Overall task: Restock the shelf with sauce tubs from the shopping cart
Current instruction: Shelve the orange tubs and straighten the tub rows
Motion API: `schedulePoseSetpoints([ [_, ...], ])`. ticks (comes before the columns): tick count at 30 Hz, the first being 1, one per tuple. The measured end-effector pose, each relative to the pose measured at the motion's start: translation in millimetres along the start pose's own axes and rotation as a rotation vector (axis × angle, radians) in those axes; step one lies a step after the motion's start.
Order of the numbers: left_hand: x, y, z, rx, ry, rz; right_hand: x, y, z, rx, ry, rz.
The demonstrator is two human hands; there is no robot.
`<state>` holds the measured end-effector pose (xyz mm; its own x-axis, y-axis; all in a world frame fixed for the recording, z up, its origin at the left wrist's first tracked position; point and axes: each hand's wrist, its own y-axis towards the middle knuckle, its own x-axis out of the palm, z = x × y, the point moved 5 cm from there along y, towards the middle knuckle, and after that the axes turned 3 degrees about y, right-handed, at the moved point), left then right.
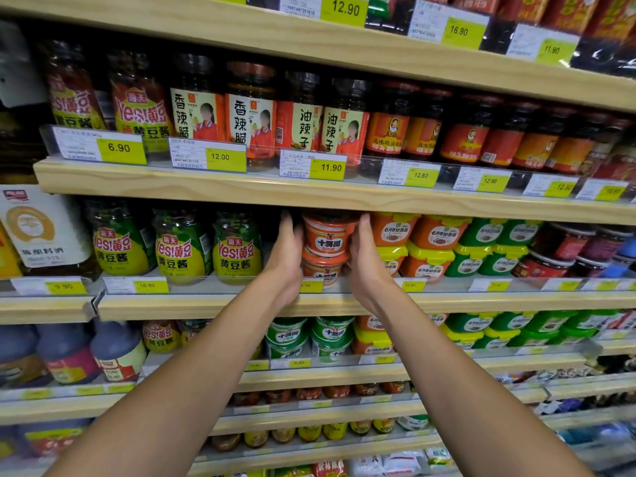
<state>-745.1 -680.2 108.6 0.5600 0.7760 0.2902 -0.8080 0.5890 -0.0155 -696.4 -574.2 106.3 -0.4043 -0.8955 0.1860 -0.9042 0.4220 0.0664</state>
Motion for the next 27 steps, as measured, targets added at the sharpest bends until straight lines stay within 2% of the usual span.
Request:
schedulePoseSetpoints([
  [8, -2.3, -5.9, 4.4, 0.038, 0.128, -0.008, -1.2, -1.6, -2.7, -0.004, -0.062, 0.001],
  [16, -2.7, -8.4, 9.3, 0.004, 0.148, -0.035, 0.4, -6.5, -5.9, -0.002, -0.068, 0.001],
  [24, 2.2, -23.6, 5.9, 0.012, 0.126, 0.117, -6.5, -18.7, -8.4, 0.002, -0.039, -0.038],
  [27, 4.5, -32.6, -0.9, 0.034, 0.226, 0.219, -17.0, -30.2, -11.1, 0.021, -0.047, -0.044],
])
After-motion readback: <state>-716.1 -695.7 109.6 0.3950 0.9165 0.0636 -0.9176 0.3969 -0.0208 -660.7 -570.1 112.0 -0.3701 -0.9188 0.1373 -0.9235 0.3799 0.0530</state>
